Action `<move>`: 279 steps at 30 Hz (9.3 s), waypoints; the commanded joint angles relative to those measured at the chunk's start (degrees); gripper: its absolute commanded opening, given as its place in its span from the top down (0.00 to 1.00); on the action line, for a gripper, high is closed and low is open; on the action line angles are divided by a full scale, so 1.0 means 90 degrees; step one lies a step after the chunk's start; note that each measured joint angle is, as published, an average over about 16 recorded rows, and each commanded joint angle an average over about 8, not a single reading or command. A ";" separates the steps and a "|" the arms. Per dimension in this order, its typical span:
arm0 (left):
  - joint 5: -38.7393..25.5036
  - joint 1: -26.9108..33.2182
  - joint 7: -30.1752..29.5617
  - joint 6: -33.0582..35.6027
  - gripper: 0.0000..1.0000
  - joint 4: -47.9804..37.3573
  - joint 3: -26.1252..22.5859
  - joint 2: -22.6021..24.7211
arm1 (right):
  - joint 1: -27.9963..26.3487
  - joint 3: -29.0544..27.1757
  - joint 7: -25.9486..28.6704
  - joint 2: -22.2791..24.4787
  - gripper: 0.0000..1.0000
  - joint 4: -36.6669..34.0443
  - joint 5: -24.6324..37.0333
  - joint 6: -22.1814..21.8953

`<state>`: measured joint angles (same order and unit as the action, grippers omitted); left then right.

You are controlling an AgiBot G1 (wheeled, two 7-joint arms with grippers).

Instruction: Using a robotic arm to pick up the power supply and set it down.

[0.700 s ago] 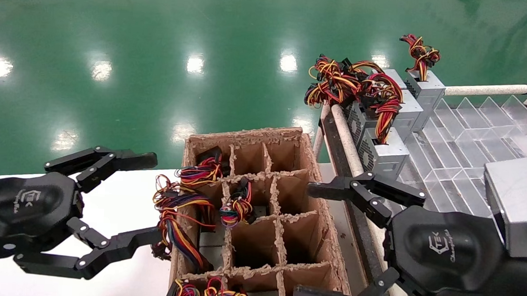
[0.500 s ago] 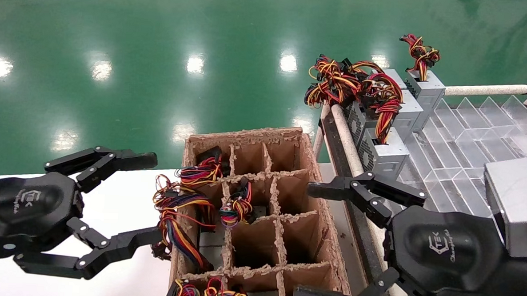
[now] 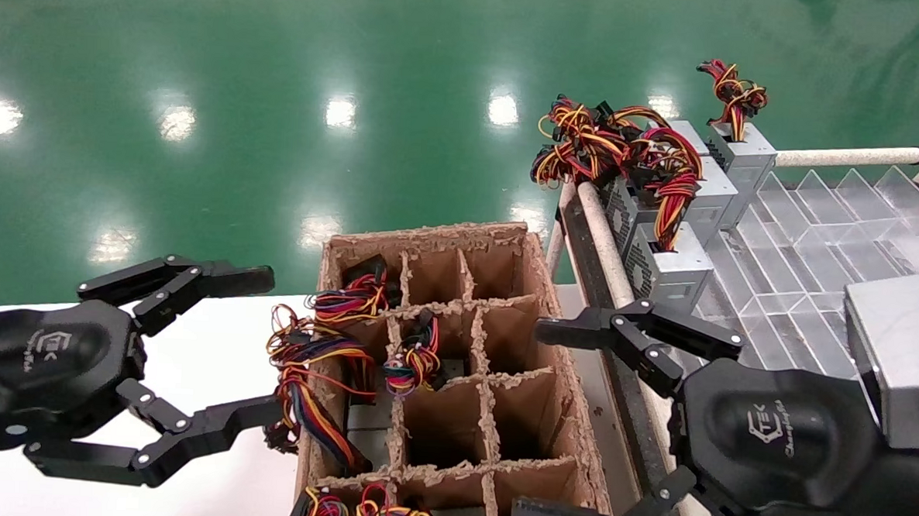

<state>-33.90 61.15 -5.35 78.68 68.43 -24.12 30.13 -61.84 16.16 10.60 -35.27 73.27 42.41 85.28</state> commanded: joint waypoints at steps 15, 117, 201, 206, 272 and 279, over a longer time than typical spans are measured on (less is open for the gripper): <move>0.0000 0.0000 0.0000 0.0000 1.00 0.0000 0.0000 0.0000 | -0.1075 0.0852 -0.0280 -0.0998 0.00 -0.0741 0.2019 -0.0739; 0.0000 0.0000 0.0000 0.0000 1.00 0.0000 0.0000 0.0000 | -0.5860 0.1652 -0.1709 -0.1438 1.00 0.0470 0.5088 0.0162; 0.0000 0.0000 0.0000 0.0000 1.00 0.0000 0.0000 0.0000 | -0.4661 0.2913 -0.2337 -0.0025 0.22 -0.0960 0.6105 -0.1927; 0.0000 0.0000 0.0000 0.0000 1.00 0.0000 0.0000 0.0000 | -0.4694 0.2924 -0.2283 -0.0020 0.00 -0.0921 0.6134 -0.1881; 0.0000 0.0000 0.0000 0.0000 0.00 0.0000 0.0000 0.0000 | -0.2295 0.1130 -0.0980 0.0067 0.00 -0.0441 0.2182 -0.0505; 0.0000 0.0000 0.0000 0.0000 0.00 0.0000 0.0000 0.0000 | -0.1716 0.0845 -0.0732 0.0057 0.00 -0.0323 0.1624 -0.0368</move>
<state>-33.90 61.15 -5.35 78.68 68.43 -24.12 30.13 -77.29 23.76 4.01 -34.75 70.37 57.03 81.97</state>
